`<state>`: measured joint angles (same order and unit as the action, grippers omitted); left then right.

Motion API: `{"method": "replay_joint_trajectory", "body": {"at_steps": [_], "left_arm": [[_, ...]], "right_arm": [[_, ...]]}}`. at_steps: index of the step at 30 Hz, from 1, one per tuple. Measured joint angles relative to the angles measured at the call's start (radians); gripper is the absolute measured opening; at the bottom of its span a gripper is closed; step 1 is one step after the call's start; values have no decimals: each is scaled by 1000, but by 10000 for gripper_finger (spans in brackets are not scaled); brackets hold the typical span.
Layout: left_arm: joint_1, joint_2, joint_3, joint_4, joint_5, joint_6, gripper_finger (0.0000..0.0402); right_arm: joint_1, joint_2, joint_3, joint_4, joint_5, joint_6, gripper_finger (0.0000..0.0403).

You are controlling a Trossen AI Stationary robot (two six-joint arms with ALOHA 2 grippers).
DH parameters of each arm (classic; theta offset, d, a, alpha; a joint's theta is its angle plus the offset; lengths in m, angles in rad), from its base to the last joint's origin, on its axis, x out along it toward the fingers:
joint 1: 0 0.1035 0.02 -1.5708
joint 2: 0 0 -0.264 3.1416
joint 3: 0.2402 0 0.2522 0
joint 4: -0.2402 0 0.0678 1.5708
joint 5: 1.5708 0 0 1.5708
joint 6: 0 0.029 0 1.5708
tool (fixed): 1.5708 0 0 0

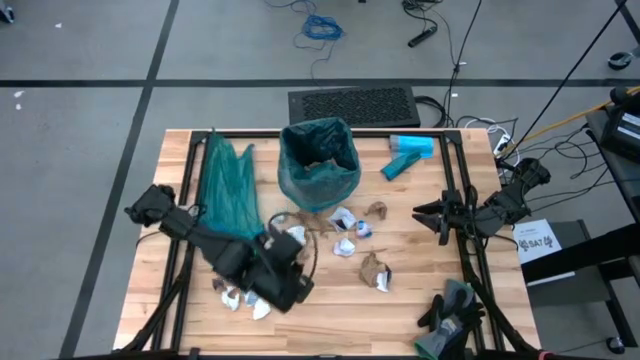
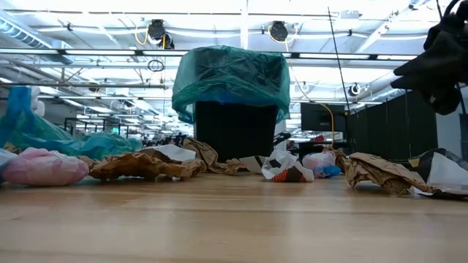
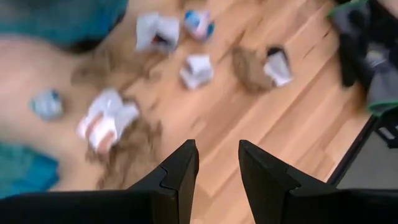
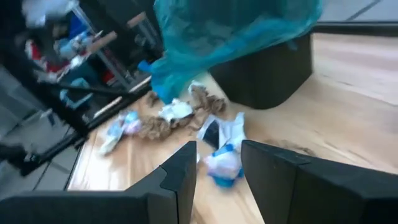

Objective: Place trash/remove bag and relplace
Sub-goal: Put the white paper into the blue trash bag inside the black trash bin

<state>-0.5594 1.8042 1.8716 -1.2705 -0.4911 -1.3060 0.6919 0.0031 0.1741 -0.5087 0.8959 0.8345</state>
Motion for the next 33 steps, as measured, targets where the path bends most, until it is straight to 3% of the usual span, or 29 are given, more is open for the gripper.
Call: {"method": "replay_joint_trajectory", "body": {"at_steps": [5,10,16,27,33], "left_arm": [[-77,0,-87,-3,8,-128,121],[-126,0,-189,-22,87,-259,121],[-159,0,-345,-14,258,-414,121],[-219,0,-559,188,283,-644,121],[-251,-6,-604,194,290,-758,121]], "right_arm": [[-5,0,0,55,-98,91,120],[-5,0,0,84,-185,111,120],[-5,1,0,79,-188,200,120],[-5,31,0,79,-191,300,103],[-5,68,0,86,-193,333,100]]}}
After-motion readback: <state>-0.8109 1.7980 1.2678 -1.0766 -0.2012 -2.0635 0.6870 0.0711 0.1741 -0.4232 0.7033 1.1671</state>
